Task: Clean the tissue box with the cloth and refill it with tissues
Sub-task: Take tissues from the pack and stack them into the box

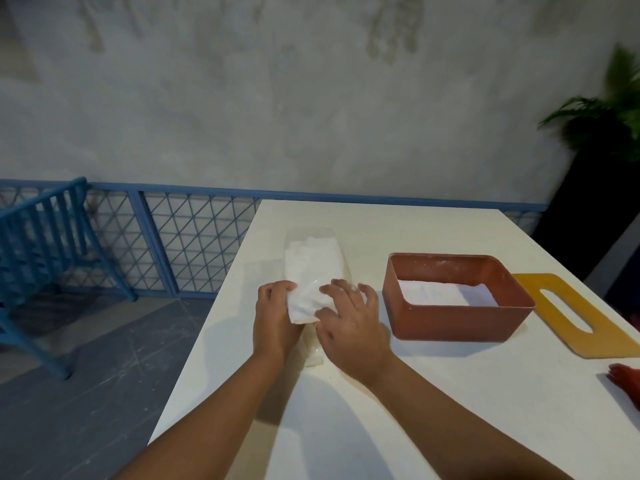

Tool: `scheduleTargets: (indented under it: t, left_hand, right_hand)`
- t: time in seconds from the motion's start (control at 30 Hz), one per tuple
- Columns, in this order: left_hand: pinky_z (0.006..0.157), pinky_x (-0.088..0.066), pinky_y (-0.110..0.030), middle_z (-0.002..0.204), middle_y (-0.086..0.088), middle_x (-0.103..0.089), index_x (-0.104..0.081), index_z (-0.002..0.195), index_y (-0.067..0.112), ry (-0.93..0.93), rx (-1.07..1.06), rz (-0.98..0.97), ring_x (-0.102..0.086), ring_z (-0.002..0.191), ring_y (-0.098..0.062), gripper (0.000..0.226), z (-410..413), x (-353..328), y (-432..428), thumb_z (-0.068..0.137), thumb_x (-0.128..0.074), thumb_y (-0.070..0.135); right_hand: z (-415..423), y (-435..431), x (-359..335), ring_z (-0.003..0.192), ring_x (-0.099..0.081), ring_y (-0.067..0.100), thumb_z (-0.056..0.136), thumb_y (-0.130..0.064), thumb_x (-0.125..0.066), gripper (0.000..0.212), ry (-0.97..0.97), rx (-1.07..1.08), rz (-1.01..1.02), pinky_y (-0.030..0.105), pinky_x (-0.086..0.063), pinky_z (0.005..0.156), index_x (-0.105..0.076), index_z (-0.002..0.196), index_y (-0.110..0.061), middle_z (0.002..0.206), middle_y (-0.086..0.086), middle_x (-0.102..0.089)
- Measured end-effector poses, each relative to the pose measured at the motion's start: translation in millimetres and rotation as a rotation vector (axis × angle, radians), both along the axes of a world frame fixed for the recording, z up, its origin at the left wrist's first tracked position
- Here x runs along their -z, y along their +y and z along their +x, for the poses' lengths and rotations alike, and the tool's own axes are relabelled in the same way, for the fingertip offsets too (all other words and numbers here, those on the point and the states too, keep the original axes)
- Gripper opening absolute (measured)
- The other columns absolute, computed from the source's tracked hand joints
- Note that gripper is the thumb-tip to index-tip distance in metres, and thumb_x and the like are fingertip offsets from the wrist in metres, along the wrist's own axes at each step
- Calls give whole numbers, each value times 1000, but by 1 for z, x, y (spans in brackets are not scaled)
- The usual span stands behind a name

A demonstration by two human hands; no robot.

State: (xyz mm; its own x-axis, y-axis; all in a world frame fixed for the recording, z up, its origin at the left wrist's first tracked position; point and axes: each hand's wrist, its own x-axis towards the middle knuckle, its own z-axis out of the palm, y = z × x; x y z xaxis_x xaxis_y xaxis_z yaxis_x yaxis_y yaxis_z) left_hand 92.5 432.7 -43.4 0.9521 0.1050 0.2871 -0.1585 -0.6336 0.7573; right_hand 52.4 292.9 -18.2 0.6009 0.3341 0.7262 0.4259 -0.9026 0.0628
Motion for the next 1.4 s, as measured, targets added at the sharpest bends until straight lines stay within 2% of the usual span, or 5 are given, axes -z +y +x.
scheduleTargets:
  t: [0.2, 0.73, 0.93, 1.2, 1.4]
  left_hand:
    - [89, -40, -26, 117, 11, -49, -59, 97, 38, -125, -44, 287, -48, 112, -16, 17, -3, 1, 2, 85, -53, 27]
    - [96, -27, -30, 131, 2, -45, -50, 120, 28, -245, 27, 116, -43, 119, -20, 58, -26, -4, -8, 68, -67, 47]
    - [106, -28, -29, 136, 7, -45, -35, 138, 13, -152, 164, 40, -41, 122, -8, 118, -56, -5, -26, 40, -71, 67]
    - [103, -41, -39, 123, 17, -57, -56, 113, 47, 34, -137, -124, -55, 115, -15, 31, -36, 19, -41, 82, -57, 45]
    - [98, -36, -37, 136, 5, -46, -55, 124, 32, 24, -249, -38, -42, 125, -22, 36, -34, 8, -53, 93, -37, 32]
  right_hand:
    - [-10, -5, 11, 112, -61, 29, 66, -36, -71, 29, 89, 70, -74, 56, -41, 96, -71, 88, -18, 116, 8, -66]
    - [-49, -14, -9, 98, -65, 29, 86, -14, -38, 36, -58, -61, 219, 39, -52, 83, -74, 83, -13, 100, 11, -70]
    - [-46, -48, -7, 99, -57, 25, 72, -13, -45, 35, 131, -105, 343, 38, -53, 76, -70, 96, -18, 104, 9, -64]
    - [-72, -97, 1, 97, -62, 30, 75, -4, -44, 36, 210, -248, 318, 28, -58, 69, -71, 95, -18, 105, 12, -66]
    - [-87, -138, 0, 96, -57, 14, 71, 1, -44, 42, 222, -345, 443, 20, -52, 72, -63, 103, -19, 97, 5, -65]
